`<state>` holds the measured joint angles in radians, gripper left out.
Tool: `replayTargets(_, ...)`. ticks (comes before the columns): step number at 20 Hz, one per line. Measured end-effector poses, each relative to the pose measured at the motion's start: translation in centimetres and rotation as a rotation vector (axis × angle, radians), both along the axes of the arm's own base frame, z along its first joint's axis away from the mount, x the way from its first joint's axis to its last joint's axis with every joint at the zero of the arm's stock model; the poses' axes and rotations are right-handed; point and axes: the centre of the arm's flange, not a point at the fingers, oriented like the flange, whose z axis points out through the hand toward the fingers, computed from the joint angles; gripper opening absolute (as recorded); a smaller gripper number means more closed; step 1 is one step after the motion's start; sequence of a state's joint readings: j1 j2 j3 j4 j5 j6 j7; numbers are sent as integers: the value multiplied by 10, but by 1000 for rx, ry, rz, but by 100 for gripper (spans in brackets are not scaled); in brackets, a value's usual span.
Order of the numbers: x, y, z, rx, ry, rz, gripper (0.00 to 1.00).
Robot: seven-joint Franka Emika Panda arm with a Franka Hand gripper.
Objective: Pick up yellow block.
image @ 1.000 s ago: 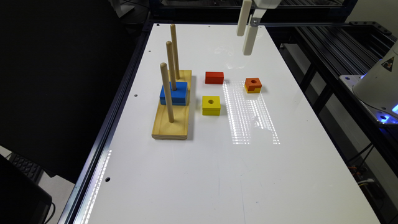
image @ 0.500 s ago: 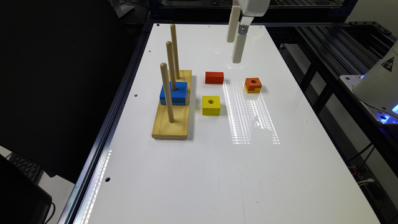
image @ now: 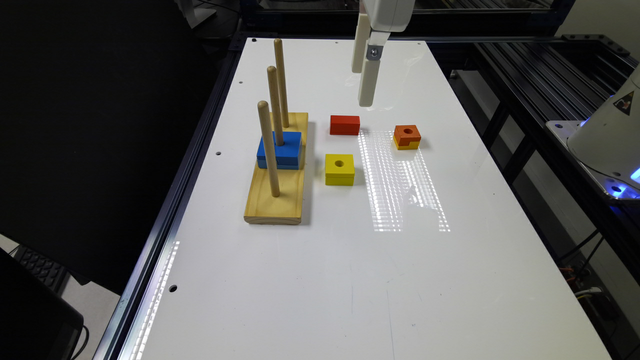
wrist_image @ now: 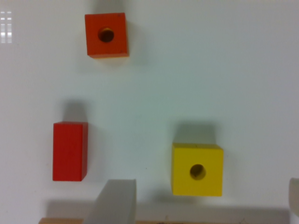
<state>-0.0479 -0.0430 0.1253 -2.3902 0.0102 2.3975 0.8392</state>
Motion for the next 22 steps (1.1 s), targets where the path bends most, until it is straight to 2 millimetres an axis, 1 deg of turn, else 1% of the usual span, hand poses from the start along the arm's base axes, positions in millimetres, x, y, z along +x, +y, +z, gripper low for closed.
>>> replayTargets(7,0,3,0,0,-1,2,100)
replayTargets(11,0,7,-3,1,6,3,100)
replayTargets(13,1,8,-9,2,10,3,100)
replayTargets(15,4,9,-23,6,14,3,100)
replayTargets(18,7,9,-37,12,13,3,100)
replayTargets(22,9,9,-46,14,17,2,100)
